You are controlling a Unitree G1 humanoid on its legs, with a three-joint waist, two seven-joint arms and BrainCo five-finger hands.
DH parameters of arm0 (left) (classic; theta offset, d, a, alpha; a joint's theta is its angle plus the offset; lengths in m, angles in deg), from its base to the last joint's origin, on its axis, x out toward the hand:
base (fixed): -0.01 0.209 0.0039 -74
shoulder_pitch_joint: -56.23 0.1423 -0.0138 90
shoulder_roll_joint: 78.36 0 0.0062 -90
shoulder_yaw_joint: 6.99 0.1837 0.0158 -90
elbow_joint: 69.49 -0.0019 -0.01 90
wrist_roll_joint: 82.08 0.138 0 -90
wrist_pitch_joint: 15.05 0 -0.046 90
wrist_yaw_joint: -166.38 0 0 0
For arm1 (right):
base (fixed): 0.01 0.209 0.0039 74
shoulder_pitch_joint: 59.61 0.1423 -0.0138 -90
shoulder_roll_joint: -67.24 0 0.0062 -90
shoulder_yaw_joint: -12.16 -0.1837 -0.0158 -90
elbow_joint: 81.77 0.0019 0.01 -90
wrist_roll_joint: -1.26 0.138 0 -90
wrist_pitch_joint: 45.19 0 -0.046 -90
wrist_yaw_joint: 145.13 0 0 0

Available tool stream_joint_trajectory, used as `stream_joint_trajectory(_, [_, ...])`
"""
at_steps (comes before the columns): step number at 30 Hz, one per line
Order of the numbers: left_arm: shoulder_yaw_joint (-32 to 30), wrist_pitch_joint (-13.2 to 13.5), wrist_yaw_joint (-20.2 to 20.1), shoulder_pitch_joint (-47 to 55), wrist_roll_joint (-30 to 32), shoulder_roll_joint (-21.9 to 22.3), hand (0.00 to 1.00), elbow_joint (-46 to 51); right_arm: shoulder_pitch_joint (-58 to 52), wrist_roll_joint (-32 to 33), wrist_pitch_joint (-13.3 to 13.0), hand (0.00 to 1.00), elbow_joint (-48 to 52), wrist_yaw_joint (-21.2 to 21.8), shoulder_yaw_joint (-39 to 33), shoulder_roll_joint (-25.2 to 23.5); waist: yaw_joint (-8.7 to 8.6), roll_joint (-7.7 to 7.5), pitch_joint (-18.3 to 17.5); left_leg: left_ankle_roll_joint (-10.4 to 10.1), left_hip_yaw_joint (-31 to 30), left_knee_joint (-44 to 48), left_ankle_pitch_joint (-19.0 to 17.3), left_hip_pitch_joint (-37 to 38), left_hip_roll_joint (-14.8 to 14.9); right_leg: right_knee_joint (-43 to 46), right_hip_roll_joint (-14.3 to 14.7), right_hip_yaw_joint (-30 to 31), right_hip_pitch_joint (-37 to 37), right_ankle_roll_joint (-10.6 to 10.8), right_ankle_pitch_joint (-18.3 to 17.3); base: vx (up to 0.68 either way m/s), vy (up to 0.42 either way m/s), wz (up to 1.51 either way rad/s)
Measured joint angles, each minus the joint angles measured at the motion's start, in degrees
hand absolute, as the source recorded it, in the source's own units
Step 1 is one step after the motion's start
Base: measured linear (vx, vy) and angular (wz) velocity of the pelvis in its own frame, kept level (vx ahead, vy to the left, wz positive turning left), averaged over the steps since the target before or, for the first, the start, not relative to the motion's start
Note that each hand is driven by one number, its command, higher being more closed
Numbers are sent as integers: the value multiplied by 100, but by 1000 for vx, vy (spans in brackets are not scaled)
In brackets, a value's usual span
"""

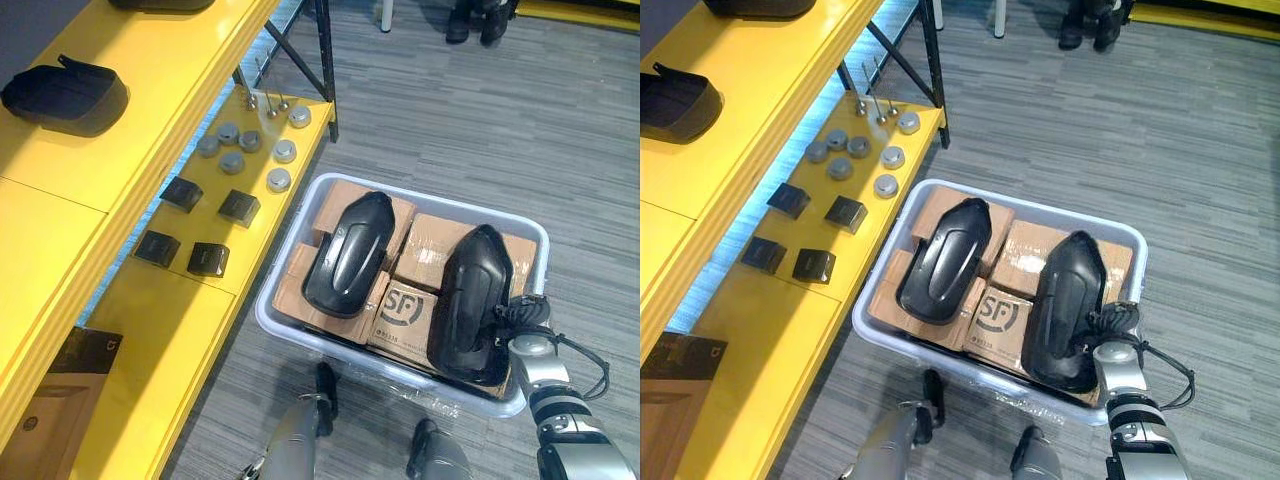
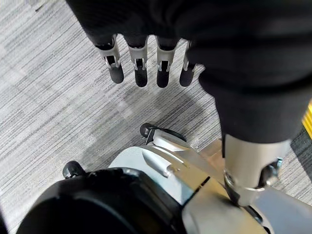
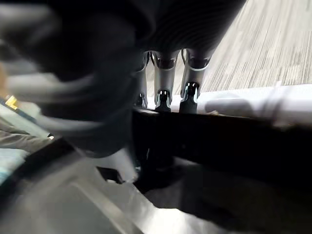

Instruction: Walk over and take plastic housings, then place them on the shelf

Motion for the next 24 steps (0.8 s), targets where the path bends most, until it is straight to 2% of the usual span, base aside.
stream_joint_trajectory(4, [128, 206, 2, -8, -6, -39, 0, 52, 106, -114, 12, 100, -117, 11, 73, 5, 12, 21, -4, 1, -5, -64, 29, 75, -14, -22, -3, -26, 61, -24, 12, 31, -54, 2])
stream_joint_trajectory(7, [170, 395, 108, -37, -175, -19, 0, 749, 110, -277, -35, 100, -215, 54, 162, 158, 36, 154, -4, -12, -71, -169, 73, 231, -64, -89, -22, -142, 258, -23, 11, 8, -34, 14])
stream_joint_trajectory(9, [169, 522, 603, -161, -244, 121, 0, 1595, 103, -614, -103, 100, -148, 168, 370, 256, 20, 251, 15, -9, -126, -283, 116, 436, -140, -114, -63, -195, 476, -7, -2, -15, -13, 16])
stream_joint_trajectory(11, [149, 557, 975, -157, -245, 158, 0, 2296, 28, -754, -104, 100, 153, 237, 461, 240, -5, 279, 23, -4, -133, -374, 147, 558, -161, -161, -67, -216, 591, -5, -2, -26, -21, 7])
stream_joint_trajectory(13, [-83, 551, 1608, -57, -229, 195, 0, 3609, -298, -1019, -124, 100, 1007, 267, 494, 238, -52, 297, 34, -25, -202, -566, 234, 776, -213, -296, -75, -357, 852, -4, 1, -6, -39, 24])
stream_joint_trajectory(15, [-414, 565, 2211, 129, 48, 222, 0, 5113, -818, -1362, -142, 100, 1960, 268, 385, 186, -102, 287, 42, -20, -368, -782, 315, 1080, -259, -601, -30, -626, 1339, -23, 56, 68, -63, 39])
stream_joint_trajectory(16, [-605, 574, 2481, 243, 420, 224, 0, 5843, -1043, -1545, -170, 100, 2397, 260, 283, 112, -116, 283, 35, -47, -429, -918, 349, 1282, -273, -833, 24, -739, 1622, 4, 119, 92, -63, 24])
stream_joint_trajectory(18, [-860, 623, 2716, 441, 1066, 226, 0, 6720, -1264, -1762, -289, 100, 2900, 247, 186, -12, -135, 269, -23, -62, -449, -1133, 373, 1501, -276, -1150, 101, -812, 1912, 9, 209, 113, -63, 7])
stream_joint_trajectory(19, [-949, 649, 2730, 516, 1388, 226, 0, 7190, -1341, -1878, -377, 100, 3139, 236, 150, -109, -142, 258, -112, -69, -442, -1339, 426, 1649, -279, -1383, 163, -841, 2070, 25, 314, 140, -56, -1])
stream_joint_trajectory(21, [-899, 643, 2695, 499, 1533, 227, 0, 7320, -1349, -1881, -413, 100, 3170, 236, 149, -153, -151, 250, -172, -57, -442, -1496, 515, 1786, -283, -1595, 218, -891, 2233, 23, 408, 126, -40, 3])
stream_joint_trajectory(24, [-290, 90, 2100, 322, 1565, 166, 0, 7420, -1352, -1996, -574, 100, 3170, 231, 176, -313, -167, 103, -458, -88, -424, -1960, 676, 2122, -301, -2149, 340, -961, 2589, 49, 632, 110, -30, 0])
